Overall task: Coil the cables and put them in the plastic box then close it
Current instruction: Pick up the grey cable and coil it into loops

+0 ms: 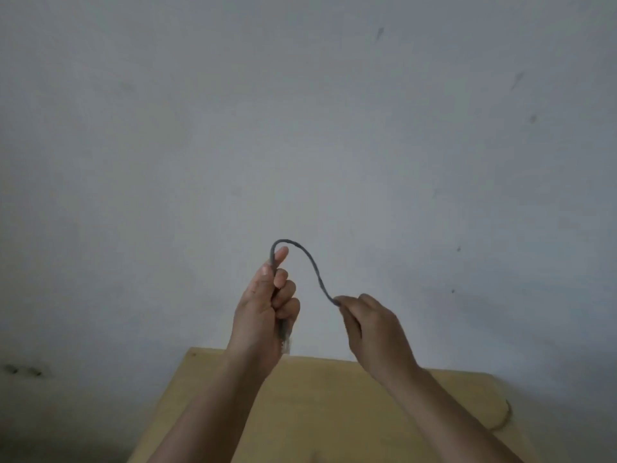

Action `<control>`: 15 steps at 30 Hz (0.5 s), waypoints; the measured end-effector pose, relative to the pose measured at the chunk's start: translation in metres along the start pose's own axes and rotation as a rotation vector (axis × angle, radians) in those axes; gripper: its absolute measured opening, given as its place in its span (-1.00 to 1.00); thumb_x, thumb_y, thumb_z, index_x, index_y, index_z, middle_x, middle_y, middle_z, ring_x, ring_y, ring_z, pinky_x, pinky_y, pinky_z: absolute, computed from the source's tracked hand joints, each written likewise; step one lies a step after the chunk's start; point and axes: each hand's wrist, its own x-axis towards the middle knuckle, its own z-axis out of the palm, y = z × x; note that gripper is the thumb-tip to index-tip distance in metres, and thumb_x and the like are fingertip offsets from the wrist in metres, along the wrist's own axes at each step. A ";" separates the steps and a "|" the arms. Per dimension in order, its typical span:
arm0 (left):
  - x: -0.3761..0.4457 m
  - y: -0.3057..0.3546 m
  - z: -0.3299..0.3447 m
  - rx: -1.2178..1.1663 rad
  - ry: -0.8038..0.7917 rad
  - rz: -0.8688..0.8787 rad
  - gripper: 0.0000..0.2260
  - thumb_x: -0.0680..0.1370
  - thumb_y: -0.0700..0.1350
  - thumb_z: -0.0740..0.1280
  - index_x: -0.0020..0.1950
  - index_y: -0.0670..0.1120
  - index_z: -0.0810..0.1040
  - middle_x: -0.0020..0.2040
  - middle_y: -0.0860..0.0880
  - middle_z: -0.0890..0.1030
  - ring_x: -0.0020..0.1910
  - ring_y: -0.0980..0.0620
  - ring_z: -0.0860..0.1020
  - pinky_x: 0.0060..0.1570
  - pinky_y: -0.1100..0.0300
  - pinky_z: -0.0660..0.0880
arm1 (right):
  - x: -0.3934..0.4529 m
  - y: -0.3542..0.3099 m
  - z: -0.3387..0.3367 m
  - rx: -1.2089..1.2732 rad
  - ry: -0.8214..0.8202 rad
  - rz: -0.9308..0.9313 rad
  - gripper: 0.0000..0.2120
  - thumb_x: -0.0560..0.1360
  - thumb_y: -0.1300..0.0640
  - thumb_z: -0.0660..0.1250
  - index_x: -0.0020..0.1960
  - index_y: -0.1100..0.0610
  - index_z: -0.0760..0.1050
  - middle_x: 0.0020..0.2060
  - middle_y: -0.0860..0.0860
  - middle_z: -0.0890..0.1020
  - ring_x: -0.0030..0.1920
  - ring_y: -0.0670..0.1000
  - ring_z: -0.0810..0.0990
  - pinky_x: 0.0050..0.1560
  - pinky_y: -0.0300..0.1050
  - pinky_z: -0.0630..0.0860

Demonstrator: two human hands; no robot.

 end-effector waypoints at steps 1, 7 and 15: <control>0.005 0.002 0.002 0.006 0.015 0.037 -0.75 0.64 -0.08 0.08 0.15 -0.07 0.51 -0.33 0.09 0.38 -0.49 0.18 0.26 -0.56 0.40 0.27 | -0.009 -0.010 -0.002 0.003 -0.049 -0.049 -0.79 0.55 0.17 0.26 0.14 0.14 0.57 -0.27 0.04 0.54 -0.35 0.05 0.54 -0.36 -0.19 0.40; 0.016 0.014 0.001 0.405 0.173 0.167 -0.71 0.64 -0.15 0.11 0.36 0.02 0.34 -0.12 0.10 0.53 -0.40 0.19 0.37 -0.49 0.36 0.34 | -0.029 -0.048 -0.027 0.025 -0.182 -0.236 -0.84 0.50 0.12 0.28 0.03 0.08 0.59 -0.29 -0.01 0.56 -0.41 0.00 0.51 -0.40 -0.28 0.32; 0.013 0.039 -0.009 0.222 -0.070 -0.078 -0.72 0.64 -0.22 0.04 0.29 -0.21 0.41 -0.25 0.04 0.50 -0.43 0.15 0.35 -0.52 0.36 0.32 | -0.007 -0.039 -0.058 -0.011 -0.162 -0.191 -0.83 0.55 0.10 0.24 0.04 0.02 0.60 -0.30 -0.12 0.47 -0.39 -0.07 0.43 -0.38 -0.29 0.31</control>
